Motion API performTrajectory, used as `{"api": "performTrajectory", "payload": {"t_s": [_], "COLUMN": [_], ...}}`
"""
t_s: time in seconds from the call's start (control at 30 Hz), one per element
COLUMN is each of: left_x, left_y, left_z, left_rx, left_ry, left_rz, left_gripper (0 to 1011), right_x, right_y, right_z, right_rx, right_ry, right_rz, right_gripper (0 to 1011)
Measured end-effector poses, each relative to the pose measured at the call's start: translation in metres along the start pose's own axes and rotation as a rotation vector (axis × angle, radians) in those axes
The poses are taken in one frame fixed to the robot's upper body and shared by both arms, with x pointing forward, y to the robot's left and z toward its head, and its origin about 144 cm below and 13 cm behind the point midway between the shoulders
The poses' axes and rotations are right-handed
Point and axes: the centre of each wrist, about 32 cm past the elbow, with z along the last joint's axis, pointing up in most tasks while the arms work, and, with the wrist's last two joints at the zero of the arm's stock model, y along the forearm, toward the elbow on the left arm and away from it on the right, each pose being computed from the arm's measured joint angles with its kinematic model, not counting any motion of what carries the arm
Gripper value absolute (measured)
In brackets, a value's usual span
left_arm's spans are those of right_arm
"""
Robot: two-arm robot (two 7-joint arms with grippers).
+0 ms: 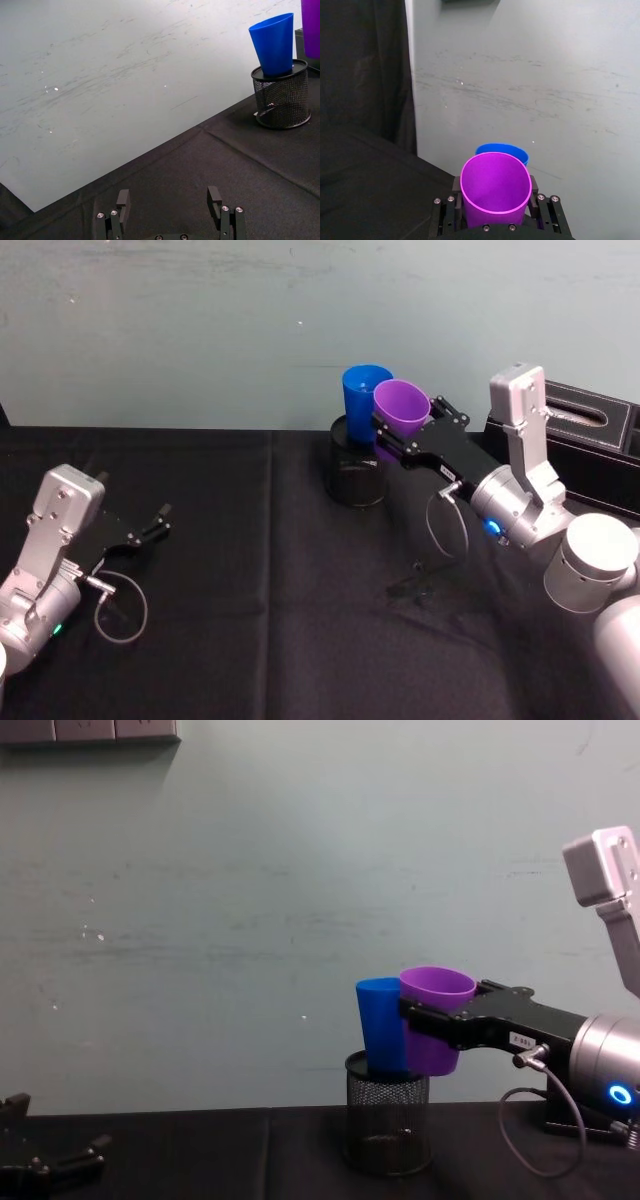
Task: Pick up one cup with a gripper and tap it against the other cup.
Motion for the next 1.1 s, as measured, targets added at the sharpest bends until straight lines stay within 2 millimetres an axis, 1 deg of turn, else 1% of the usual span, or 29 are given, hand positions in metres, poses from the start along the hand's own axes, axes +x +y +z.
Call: {"api": "performTrajectory", "payload": {"t_s": [0.63,1.1], "left_x": [0.0,0.0], "left_y": [0.0,0.0], "left_z": [0.0,0.0], "left_rx": [0.0,0.0], "left_ry": [0.0,0.0], "left_rz": [0.0,0.0], "left_gripper": [1012,1011], "right_x": [0.005,0.008], "right_y": [0.012,0.017], "right_z": [0.001,0.001], "right_rx": [0.007,0.011], "right_ry": [-0.007,-0.012], "right_rz": [0.009,0.013], "right_gripper": [731,731]}}
